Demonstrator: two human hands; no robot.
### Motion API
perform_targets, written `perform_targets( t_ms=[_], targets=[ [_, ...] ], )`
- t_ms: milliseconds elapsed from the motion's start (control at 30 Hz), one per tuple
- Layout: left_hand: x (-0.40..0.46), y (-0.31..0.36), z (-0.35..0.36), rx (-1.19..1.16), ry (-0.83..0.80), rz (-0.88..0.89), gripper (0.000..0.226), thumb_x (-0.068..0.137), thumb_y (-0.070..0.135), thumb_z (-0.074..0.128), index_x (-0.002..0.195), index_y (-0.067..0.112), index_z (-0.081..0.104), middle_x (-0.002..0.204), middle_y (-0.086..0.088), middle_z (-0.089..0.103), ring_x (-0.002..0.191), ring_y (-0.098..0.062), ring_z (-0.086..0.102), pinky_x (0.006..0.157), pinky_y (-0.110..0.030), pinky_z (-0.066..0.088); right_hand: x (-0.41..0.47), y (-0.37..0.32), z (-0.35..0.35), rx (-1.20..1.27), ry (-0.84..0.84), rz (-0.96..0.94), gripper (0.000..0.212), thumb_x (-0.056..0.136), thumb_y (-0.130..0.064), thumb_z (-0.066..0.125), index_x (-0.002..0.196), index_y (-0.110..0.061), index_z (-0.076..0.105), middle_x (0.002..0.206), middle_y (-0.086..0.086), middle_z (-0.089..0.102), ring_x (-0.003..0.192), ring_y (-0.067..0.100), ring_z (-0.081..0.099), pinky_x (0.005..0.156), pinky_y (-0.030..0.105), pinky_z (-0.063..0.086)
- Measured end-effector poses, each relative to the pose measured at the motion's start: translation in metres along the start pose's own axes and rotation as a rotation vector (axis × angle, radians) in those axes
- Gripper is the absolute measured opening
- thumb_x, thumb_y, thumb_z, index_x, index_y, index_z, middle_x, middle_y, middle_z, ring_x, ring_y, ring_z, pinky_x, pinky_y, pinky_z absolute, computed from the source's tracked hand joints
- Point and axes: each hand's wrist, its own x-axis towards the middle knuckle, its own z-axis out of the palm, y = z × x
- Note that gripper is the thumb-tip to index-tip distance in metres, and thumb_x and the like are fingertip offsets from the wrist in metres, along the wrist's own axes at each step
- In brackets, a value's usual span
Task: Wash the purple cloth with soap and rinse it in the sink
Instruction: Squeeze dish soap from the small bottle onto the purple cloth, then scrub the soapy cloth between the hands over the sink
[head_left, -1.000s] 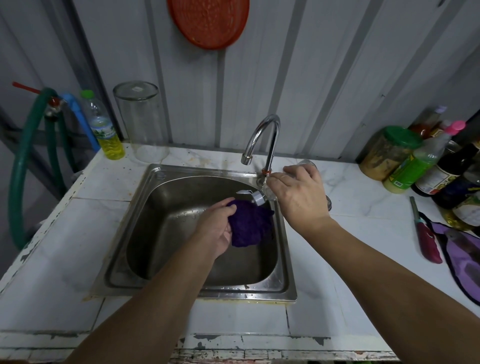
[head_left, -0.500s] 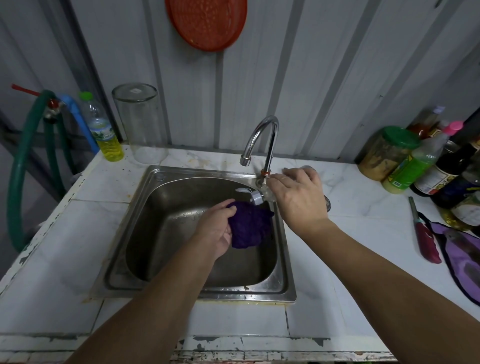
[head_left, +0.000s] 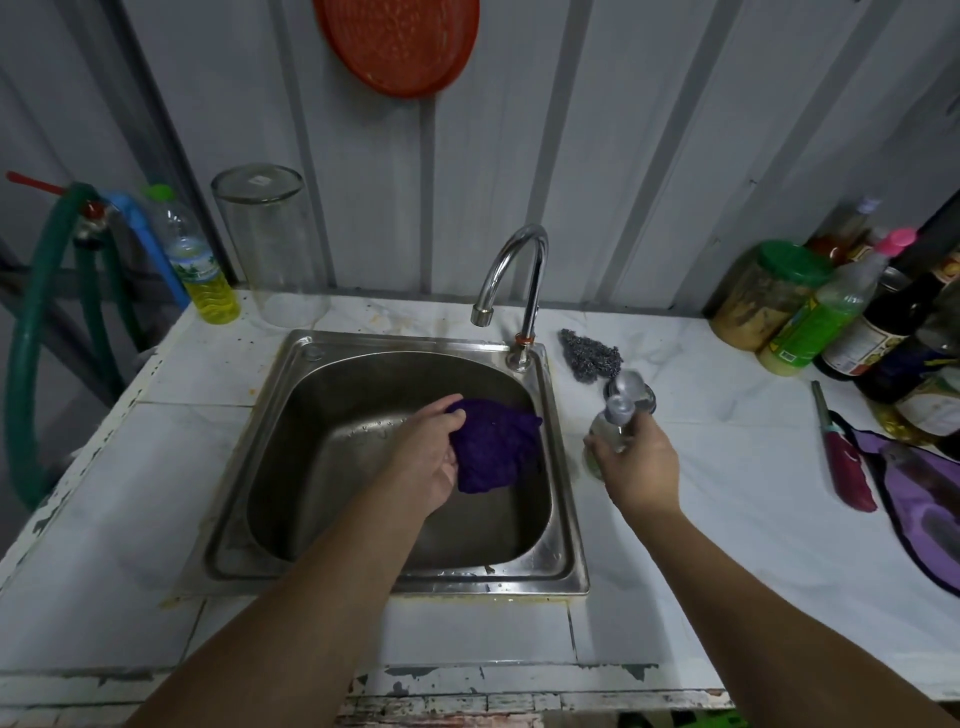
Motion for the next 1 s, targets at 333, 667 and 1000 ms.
perform_targets(
  t_ms=[333, 667, 1000],
  targets=[
    [0.0, -0.002, 0.0, 0.008, 0.001, -0.008, 0.04, 0.1, -0.001, 0.053, 0.137, 0.013, 0.061, 0.124, -0.014, 0.07, 0.109, -0.028, 0.069, 0.089, -0.046, 0.058, -0.018, 0.03, 0.004, 0.075, -0.082, 0.143, 0.023, 0.09, -0.036, 0.062, 0.1, -0.016, 0.057, 0.091, 0.001, 0.067, 0.082, 0.026, 0.064, 0.071, 0.032, 0.043],
    [-0.002, 0.0, -0.003, 0.008, 0.0, -0.009, 0.039, 0.101, -0.001, 0.053, 0.136, 0.014, 0.062, 0.124, -0.014, 0.071, 0.108, -0.028, 0.07, 0.082, -0.043, 0.06, -0.044, 0.019, -0.001, 0.042, 0.17, 0.053, 0.072, 0.079, -0.034, 0.082, 0.133, 0.002, 0.051, 0.109, 0.017, 0.059, 0.107, 0.034, 0.054, 0.092, 0.045, 0.047],
    [-0.008, 0.003, -0.003, 0.066, -0.032, 0.025, 0.037, 0.101, 0.003, 0.052, 0.132, 0.019, 0.064, 0.125, -0.011, 0.071, 0.111, -0.029, 0.069, 0.069, -0.039, 0.061, -0.062, -0.05, 0.013, 0.121, -0.041, -0.265, 0.038, 0.093, -0.039, 0.065, 0.12, -0.012, 0.062, 0.105, 0.001, 0.062, 0.094, 0.014, 0.06, 0.081, 0.029, 0.051]
  ],
)
